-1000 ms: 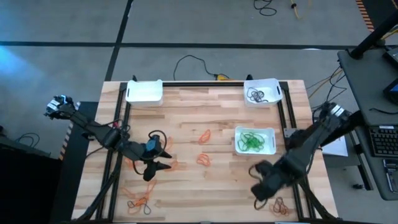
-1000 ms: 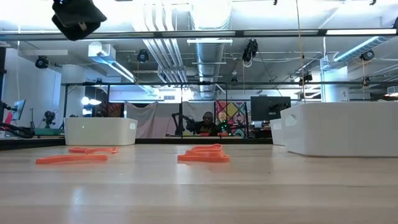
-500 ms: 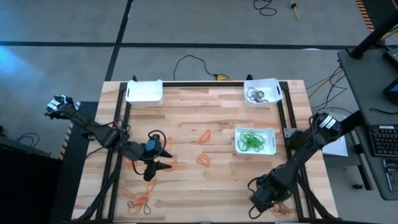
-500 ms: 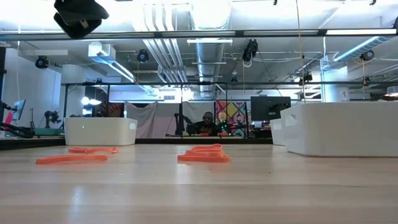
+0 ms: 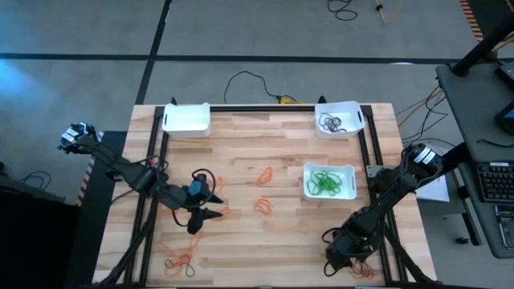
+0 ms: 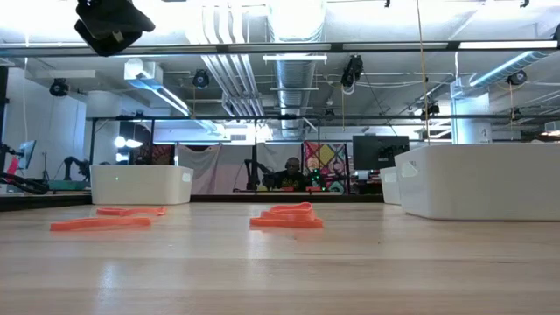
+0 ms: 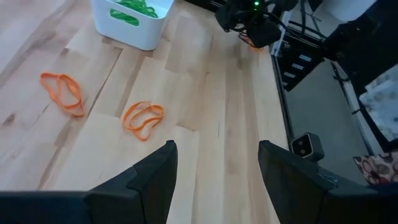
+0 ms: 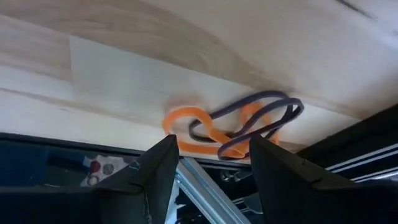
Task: Sort rubber bands into baskets
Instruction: Put the black rubber band into the top right white bin
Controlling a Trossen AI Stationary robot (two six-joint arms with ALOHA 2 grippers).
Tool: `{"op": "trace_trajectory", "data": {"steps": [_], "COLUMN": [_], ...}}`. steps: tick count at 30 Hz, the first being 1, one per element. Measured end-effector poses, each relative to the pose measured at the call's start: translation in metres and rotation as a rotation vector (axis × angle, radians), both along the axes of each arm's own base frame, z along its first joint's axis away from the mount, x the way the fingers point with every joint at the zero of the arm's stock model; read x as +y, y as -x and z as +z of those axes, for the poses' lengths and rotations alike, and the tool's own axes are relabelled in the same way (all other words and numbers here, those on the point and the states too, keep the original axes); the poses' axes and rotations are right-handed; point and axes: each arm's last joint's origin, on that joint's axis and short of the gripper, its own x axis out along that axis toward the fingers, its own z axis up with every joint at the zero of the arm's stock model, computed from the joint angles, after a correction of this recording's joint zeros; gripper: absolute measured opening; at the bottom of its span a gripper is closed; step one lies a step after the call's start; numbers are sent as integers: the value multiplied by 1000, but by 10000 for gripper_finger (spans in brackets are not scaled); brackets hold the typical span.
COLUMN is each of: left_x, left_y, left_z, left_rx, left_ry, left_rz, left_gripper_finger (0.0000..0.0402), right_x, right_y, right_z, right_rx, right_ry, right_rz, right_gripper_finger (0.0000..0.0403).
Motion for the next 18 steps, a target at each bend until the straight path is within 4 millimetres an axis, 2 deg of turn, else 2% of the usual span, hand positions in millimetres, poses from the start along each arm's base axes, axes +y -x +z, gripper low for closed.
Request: {"op": "trace_trajectory", "data": {"steps": [6,13,18], "left_x": [-3,-9,-14], "left_y": [-6,-16,-23], "left_z": [-7,-17,-22], "left_rx": [28,45,43], "left_ry": [-6,1,27], "left_rz": [9,17,19], "left_gripper_finger": [208,208,208], "right_x": [-1,-4,-10], "right_y": [3,4,11], "right_z": [-1,-4,-10], "right_rx": [54,16,25], "right_ry": [-35,-32,-15], "right_rz": [15,62,91], "right_gripper_finger": [192,191,176]}}
